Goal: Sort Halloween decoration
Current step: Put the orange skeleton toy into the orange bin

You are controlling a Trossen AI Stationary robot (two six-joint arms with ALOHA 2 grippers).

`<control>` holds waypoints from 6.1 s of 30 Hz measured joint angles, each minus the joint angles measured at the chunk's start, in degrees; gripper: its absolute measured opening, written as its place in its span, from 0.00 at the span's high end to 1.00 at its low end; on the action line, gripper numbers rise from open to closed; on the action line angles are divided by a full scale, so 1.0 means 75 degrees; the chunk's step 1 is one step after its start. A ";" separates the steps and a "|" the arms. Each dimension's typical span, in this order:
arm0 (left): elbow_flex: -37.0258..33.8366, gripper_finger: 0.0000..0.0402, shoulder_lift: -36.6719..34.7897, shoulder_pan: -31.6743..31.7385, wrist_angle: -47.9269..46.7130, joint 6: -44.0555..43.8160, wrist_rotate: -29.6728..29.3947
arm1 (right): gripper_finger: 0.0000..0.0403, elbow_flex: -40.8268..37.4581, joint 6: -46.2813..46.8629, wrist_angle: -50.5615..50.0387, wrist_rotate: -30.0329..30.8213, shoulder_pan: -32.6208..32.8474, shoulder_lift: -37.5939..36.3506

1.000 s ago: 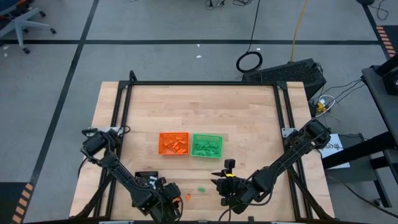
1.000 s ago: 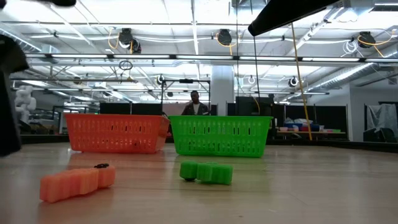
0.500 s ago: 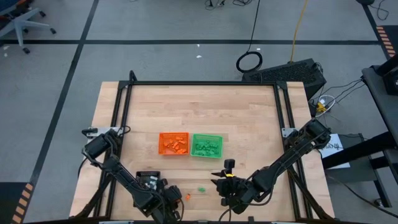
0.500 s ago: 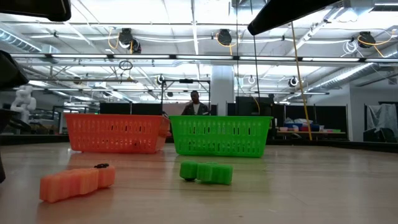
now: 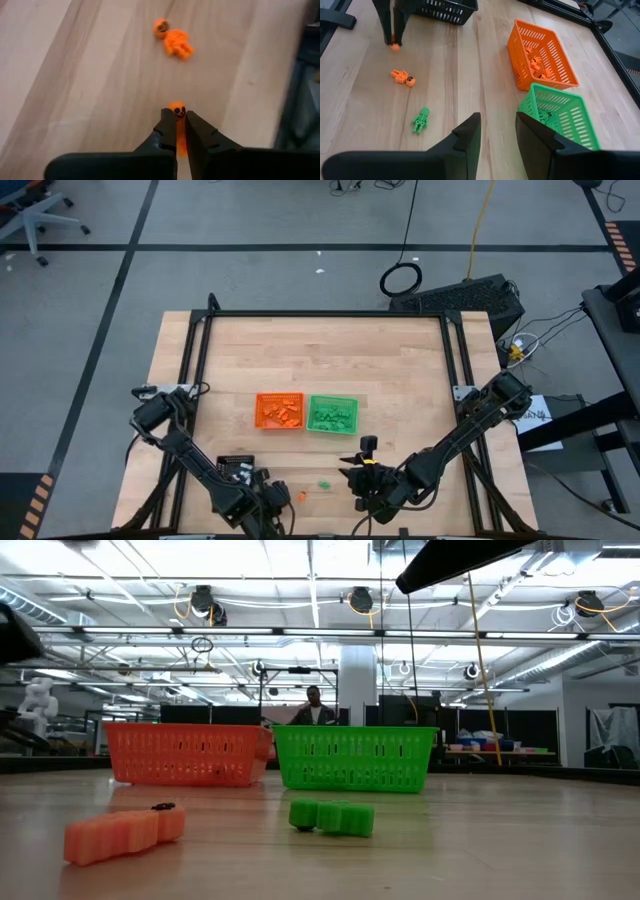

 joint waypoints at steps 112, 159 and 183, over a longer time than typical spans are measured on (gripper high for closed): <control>-0.0484 1.00 -0.1906 0.0560 0.1320 1.0252 -0.7154 | 0.74 0.0003 0.1392 -0.0517 0.0434 0.0495 0.0000; -0.0472 0.97 -0.2278 0.0864 0.0570 0.4849 -0.4695 | 0.74 0.0003 0.1312 -0.0465 0.0431 0.0494 0.0000; -0.1393 0.97 -0.2760 0.3293 -0.3287 0.4002 -0.0972 | 0.74 0.0003 0.1207 -0.0421 0.0382 0.0539 0.0431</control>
